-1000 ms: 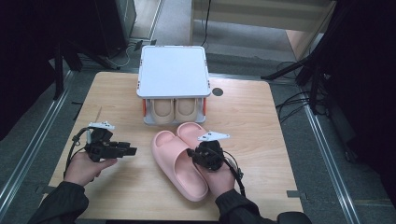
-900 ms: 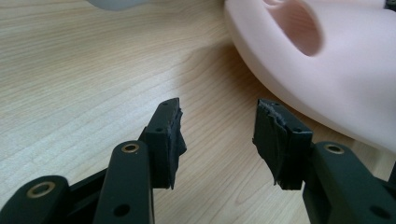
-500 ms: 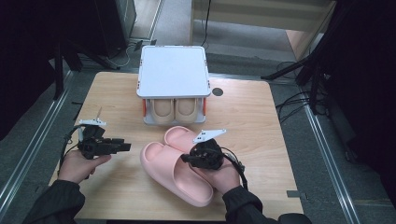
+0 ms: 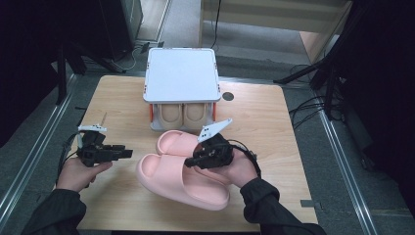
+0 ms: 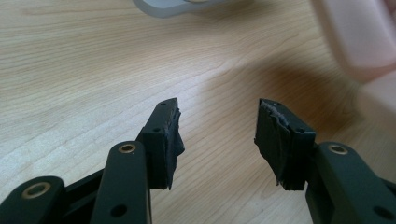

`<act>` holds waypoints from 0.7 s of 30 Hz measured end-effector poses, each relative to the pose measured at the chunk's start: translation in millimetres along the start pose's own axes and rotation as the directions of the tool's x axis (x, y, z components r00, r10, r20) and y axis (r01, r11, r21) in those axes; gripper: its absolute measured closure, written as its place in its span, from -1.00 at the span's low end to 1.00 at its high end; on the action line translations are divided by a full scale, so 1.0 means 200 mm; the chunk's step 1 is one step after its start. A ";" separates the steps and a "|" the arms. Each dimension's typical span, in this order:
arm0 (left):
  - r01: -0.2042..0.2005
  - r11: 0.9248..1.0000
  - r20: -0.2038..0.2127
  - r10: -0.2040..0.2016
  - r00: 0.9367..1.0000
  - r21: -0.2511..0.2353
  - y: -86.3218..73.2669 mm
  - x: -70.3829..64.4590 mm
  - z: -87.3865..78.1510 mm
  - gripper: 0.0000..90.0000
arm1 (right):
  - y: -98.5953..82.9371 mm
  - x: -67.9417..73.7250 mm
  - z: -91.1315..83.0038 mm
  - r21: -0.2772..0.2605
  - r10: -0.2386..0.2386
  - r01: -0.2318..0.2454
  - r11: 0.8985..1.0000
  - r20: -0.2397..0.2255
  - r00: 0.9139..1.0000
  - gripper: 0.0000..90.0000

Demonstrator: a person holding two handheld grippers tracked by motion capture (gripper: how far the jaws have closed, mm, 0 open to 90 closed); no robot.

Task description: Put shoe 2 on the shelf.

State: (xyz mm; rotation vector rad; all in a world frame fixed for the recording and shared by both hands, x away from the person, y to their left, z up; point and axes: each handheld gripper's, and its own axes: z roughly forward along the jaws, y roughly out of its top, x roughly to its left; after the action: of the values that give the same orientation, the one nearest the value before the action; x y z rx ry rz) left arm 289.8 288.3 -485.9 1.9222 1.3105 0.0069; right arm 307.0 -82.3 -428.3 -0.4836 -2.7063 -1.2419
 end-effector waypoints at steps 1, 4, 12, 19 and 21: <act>0.000 1.000 -0.002 0.000 1.000 0.000 0.00 0.00 0.00 0.09 | 0.02 -0.01 -0.01 -0.005 -0.006 0.006 1.000 -0.015 1.000 0.73; 0.005 1.000 -0.007 -0.005 1.000 -0.003 0.00 0.00 0.00 0.09 | 0.07 -0.02 -0.04 -0.018 -0.010 0.010 1.000 -0.036 0.999 0.73; 0.004 1.000 -0.006 -0.004 1.000 -0.001 -0.01 0.00 -0.02 0.08 | 0.26 0.01 -0.14 -0.018 -0.061 0.060 0.998 -0.049 0.997 0.72; 0.009 1.000 -0.005 -0.009 1.000 -0.003 -0.02 0.01 -0.01 0.07 | 0.42 0.01 -0.21 -0.008 -0.044 0.044 0.999 -0.021 0.999 0.72; 0.009 1.000 -0.006 -0.009 1.000 -0.003 -0.02 0.01 -0.02 0.07 | 0.46 0.00 -0.22 -0.008 -0.031 0.031 0.999 0.000 1.000 0.72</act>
State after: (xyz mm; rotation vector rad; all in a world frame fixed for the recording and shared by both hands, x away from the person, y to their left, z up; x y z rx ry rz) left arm 285.7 291.8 -486.8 1.9152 1.3224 0.0094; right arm 337.6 -59.4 -333.5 -0.4435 -2.7201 -1.2605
